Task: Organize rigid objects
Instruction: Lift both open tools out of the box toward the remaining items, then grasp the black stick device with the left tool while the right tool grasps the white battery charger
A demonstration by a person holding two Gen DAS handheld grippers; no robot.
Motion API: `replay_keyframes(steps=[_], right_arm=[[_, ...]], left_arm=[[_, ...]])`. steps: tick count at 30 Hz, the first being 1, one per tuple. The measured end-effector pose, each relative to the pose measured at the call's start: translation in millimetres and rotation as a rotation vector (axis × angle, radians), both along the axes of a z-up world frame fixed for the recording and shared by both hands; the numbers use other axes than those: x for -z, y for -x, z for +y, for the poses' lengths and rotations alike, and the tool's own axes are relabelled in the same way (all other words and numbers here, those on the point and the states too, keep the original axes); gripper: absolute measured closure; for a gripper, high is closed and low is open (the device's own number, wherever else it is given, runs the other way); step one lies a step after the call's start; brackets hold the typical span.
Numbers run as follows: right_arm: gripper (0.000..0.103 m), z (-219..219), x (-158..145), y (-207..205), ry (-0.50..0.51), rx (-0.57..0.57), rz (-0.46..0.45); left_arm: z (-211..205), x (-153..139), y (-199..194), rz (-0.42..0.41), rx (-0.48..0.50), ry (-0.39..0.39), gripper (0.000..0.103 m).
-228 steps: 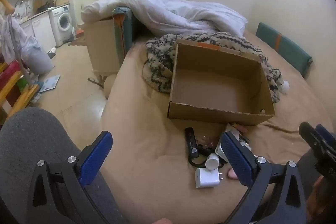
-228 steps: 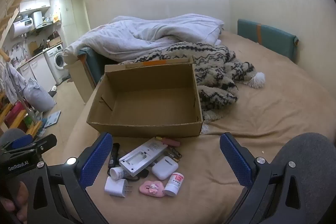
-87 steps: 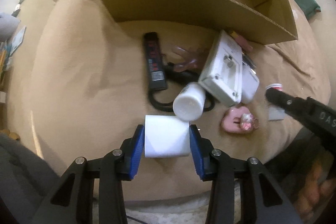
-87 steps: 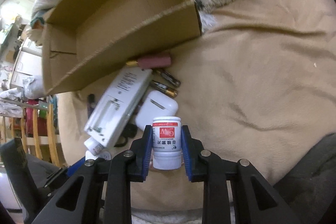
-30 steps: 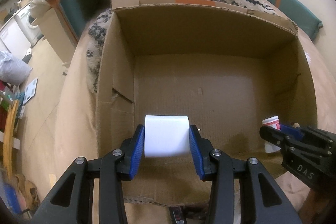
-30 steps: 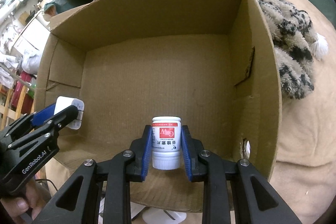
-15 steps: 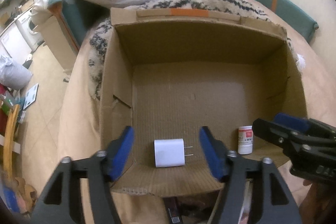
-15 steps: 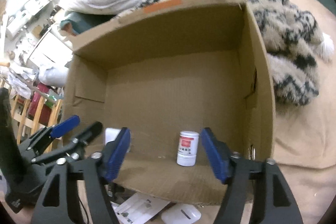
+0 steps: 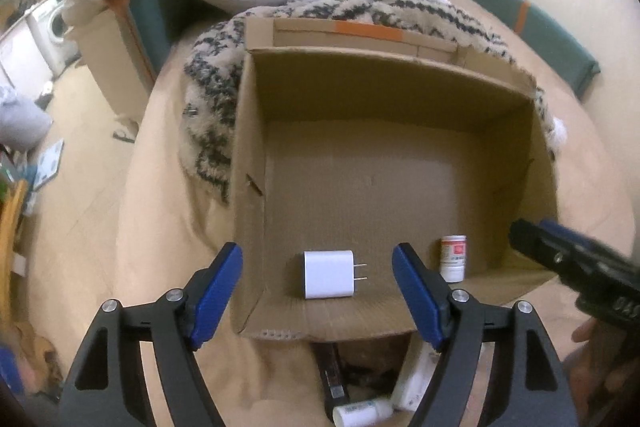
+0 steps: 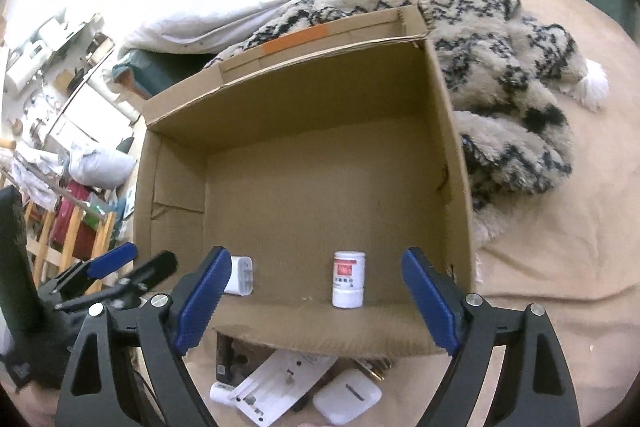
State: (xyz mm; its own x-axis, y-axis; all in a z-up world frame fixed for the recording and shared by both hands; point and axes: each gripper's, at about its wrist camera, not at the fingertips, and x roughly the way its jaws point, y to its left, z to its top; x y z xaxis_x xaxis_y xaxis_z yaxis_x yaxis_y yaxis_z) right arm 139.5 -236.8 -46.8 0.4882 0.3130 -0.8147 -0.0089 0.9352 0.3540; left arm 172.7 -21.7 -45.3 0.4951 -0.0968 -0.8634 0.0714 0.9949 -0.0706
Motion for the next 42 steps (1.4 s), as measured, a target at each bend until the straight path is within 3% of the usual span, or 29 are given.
replay_keyframes(steps=[8,15,19,24,28,32,34,36,37,39,42], right_arm=[[0.010,-6.5,6.6,22.3,-0.082,0.061,0.085],[0.011,1.1,14.0,35.6,-0.158,0.105,0.176],[0.011,13.7,35.5,48.3,-0.235,0.115,0.281],[0.011,23.0,75.4,54.1,-0.313,0.169,0.434],[0.015,26.7,92.4,48.6,-0.317,0.209,0.473],[0.019,34.6,91.3,37.1,-0.292,0.208,0.473],[0.022,38.9,93.2,31.6,-0.275,0.198,0.486],[0.024,44.5,97.1,27.4,-0.249,0.189,0.500],[0.029,47.9,100.2,26.3,-0.231,0.182,0.510],[0.042,53.4,103.6,25.4,-0.176,0.180,0.518],[0.051,54.4,101.0,28.8,-0.154,0.162,0.495]], left_arm=[[12.1,-7.1,24.2,0.002,0.003,-0.028,0.028],[32.4,10.4,43.5,0.091,-0.050,-0.001,0.028],[37.3,32.1,44.9,0.192,-0.067,0.056,0.029],[31.9,66.9,32.7,0.333,-0.096,0.108,0.042],[24.6,98.5,22.3,0.442,-0.113,0.106,0.042],[21.1,113.9,19.8,0.475,-0.132,0.102,0.046],[17.8,113.4,21.1,0.467,-0.121,0.084,0.055],[17.0,111.4,22.9,0.465,-0.110,0.098,0.078],[17.7,110.6,23.0,0.467,-0.106,0.120,0.084],[21.2,108.1,24.2,0.464,-0.110,0.129,0.092],[29.9,105.1,27.1,0.463,-0.113,0.149,0.092]])
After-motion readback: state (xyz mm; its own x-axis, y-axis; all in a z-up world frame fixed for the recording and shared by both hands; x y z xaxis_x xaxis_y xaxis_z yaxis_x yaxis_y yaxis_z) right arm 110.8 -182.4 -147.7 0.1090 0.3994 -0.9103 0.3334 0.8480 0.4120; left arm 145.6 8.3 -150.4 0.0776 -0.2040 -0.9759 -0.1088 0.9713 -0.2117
